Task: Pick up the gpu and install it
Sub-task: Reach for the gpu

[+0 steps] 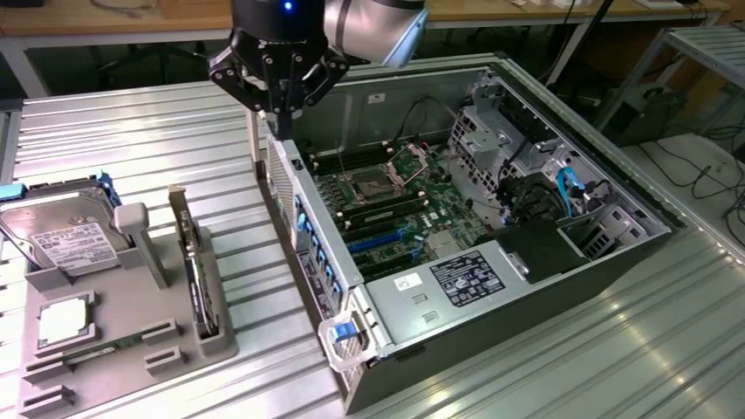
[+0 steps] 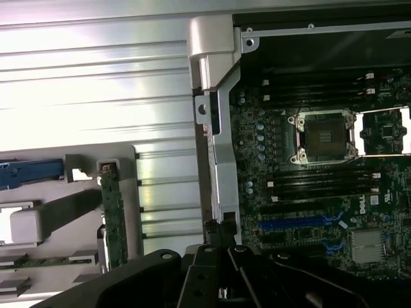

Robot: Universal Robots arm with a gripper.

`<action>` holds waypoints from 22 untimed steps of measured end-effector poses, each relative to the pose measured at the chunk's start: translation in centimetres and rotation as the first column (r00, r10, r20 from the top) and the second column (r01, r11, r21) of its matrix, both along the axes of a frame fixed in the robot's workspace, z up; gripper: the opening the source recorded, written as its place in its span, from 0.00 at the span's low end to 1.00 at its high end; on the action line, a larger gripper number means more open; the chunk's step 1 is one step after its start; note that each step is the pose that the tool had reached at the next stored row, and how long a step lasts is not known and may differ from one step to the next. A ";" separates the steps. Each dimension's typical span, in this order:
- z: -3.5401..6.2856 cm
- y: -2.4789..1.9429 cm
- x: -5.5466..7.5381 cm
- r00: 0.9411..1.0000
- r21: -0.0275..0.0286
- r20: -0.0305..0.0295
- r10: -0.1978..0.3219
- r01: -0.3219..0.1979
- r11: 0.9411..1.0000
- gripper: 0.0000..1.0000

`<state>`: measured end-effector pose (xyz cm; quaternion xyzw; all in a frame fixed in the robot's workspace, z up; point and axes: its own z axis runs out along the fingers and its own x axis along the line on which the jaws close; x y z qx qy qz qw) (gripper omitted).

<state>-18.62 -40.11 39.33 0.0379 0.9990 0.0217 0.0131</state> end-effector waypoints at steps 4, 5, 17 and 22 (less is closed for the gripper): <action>0.00 -0.06 -0.6 1.000 0.000 0.000 0.000 0.000 1.000 0.11; 0.00 -0.08 -0.7 1.000 0.000 0.000 0.000 0.000 1.000 0.11; 0.00 -0.23 -2.0 1.000 0.000 0.000 0.000 0.000 1.000 0.11; 0.00 -0.53 -2.6 1.000 0.000 0.000 0.000 0.000 1.000 0.11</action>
